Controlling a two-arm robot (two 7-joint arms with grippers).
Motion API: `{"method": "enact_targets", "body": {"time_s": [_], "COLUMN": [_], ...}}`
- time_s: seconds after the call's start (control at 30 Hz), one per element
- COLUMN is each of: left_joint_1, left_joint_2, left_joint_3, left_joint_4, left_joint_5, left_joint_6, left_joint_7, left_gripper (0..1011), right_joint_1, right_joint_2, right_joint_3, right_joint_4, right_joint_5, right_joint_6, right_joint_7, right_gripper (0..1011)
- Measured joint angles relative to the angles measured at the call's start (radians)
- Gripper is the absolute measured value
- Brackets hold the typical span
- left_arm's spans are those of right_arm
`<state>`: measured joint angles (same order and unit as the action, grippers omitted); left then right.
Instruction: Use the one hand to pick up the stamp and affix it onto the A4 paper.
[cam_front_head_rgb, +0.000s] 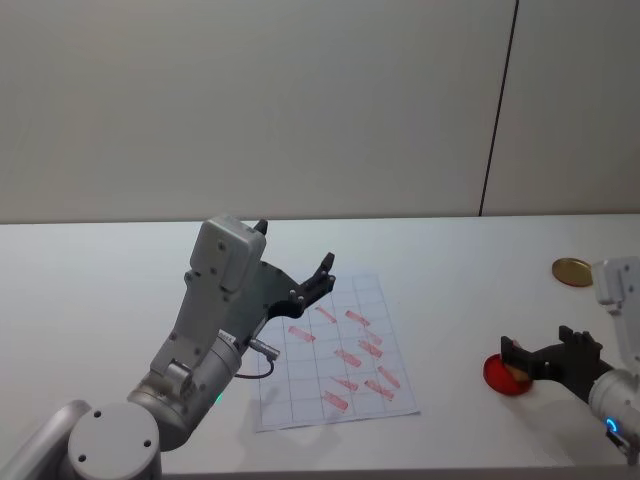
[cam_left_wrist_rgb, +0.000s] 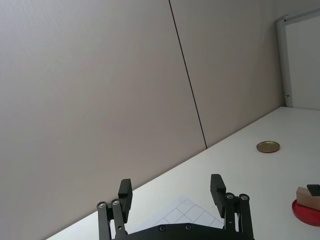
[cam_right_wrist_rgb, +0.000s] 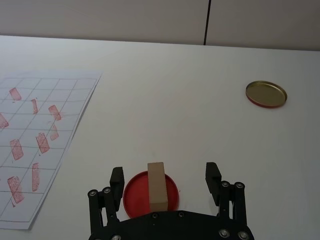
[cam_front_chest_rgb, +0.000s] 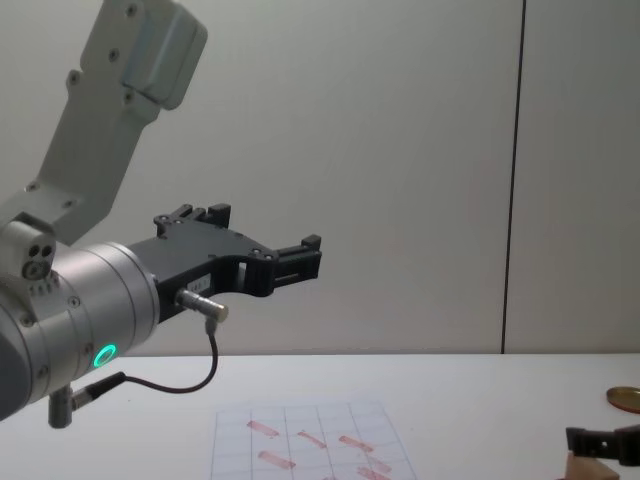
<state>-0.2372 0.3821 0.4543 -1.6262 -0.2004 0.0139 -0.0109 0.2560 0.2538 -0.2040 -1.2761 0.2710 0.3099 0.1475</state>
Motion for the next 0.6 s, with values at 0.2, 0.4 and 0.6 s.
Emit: {"method": "enact_targets", "body": {"time_s": [0.2,0.4,0.6], "left_joint_1": [0.000,0.000,0.000], "left_joint_2": [0.000,0.000,0.000], "left_joint_3": [0.000,0.000,0.000], "left_joint_4": [0.000,0.000,0.000], "left_joint_5": [0.000,0.000,0.000], "left_joint_6": [0.000,0.000,0.000], "left_joint_7": [0.000,0.000,0.000], "left_gripper": [993,993,993], "right_joint_1": [0.017,0.032,0.042], "right_joint_2": [-0.007,-0.015,-0.021], "right_joint_3": [-0.004,-0.009,-0.015], "right_joint_4": [0.035,0.071,0.095], "right_joint_5": [-0.006,-0.017,-0.030], "right_joint_6": [-0.003,-0.008,-0.011], "right_joint_7": [0.009,0.020,0.031], "right_gripper": [1001,994,868]}}
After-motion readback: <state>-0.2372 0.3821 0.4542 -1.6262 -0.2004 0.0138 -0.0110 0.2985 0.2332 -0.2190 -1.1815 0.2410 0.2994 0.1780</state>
